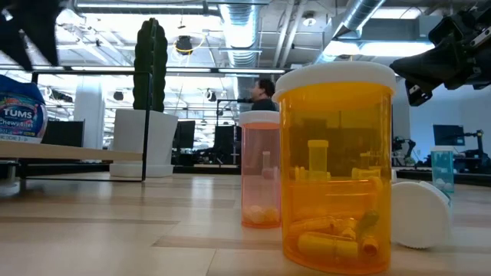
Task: Pick and place medicine bottles onto shelf by color
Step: Put the yellow pill bottle on the shelf
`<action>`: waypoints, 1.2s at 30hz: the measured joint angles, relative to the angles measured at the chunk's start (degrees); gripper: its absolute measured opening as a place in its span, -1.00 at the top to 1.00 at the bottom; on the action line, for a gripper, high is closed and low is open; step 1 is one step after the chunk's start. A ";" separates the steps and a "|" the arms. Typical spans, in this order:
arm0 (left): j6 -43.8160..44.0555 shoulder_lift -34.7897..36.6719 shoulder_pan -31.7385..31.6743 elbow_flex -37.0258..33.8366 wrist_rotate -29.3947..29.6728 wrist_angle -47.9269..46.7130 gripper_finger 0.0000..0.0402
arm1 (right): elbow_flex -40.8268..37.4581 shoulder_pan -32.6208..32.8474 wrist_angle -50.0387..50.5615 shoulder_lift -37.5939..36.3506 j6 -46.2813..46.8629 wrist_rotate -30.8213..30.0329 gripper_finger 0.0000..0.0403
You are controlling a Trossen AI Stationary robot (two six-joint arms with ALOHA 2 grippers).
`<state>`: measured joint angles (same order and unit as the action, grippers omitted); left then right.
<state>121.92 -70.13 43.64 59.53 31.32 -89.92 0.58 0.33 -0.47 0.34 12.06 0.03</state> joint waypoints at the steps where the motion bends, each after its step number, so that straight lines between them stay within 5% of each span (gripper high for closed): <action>1: -0.61 0.02 0.00 0.82 1.20 -0.02 -0.04 | 0.00 0.01 -0.02 0.00 -0.01 0.00 0.72; 11: -7.22 0.02 -0.36 10.18 17.74 0.95 -0.04 | 0.00 0.00 -0.01 0.02 0.01 0.00 0.72; 17: -28.72 -0.24 -5.32 13.17 24.36 17.87 -0.04 | 0.00 -0.01 -0.02 0.00 -0.01 0.00 0.72; 24: -66.94 -0.33 -14.11 13.17 19.57 45.06 -0.04 | 0.02 0.01 -0.02 0.02 0.01 0.00 0.72; 36: -94.27 -7.29 -24.71 13.22 3.78 64.40 -0.04 | 0.00 0.00 0.00 0.02 0.00 0.00 0.72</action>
<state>27.65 -77.42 18.92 72.75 35.10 -25.52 0.58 0.33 -0.47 0.36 12.06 0.03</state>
